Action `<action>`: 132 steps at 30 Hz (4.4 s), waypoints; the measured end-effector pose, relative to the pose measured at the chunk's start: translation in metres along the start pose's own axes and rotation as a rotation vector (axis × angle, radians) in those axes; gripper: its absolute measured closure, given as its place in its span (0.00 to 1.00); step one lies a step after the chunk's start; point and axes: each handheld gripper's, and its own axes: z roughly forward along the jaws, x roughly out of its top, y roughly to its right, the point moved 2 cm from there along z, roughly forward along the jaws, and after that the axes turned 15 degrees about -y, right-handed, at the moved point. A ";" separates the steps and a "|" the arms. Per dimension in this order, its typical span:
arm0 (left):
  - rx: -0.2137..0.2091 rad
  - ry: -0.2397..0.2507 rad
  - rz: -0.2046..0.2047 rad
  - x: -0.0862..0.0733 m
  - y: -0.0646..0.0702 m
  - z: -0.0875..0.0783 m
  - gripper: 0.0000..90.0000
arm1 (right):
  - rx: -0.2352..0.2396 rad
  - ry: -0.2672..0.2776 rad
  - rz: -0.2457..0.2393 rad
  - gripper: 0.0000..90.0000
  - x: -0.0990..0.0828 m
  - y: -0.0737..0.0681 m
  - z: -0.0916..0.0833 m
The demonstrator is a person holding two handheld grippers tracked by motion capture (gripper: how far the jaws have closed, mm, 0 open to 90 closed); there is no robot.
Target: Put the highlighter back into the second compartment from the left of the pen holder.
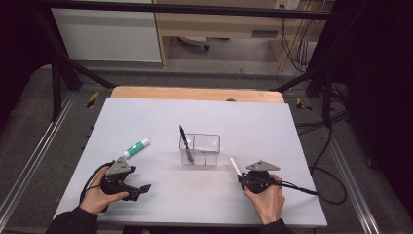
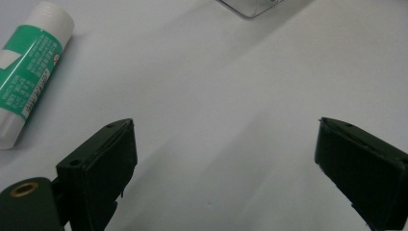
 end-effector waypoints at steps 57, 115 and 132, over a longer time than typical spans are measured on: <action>-0.005 0.001 -0.006 -0.001 -0.001 0.001 0.08 | 0.294 0.769 0.002 0.88 0.112 -0.054 -0.013; -0.006 0.002 -0.008 -0.002 -0.001 0.000 0.08 | 0.206 0.596 -0.085 0.75 0.098 -0.066 0.052; -0.004 0.006 -0.013 -0.002 -0.003 -0.004 0.08 | 0.260 0.341 -0.191 0.22 0.091 -0.041 0.000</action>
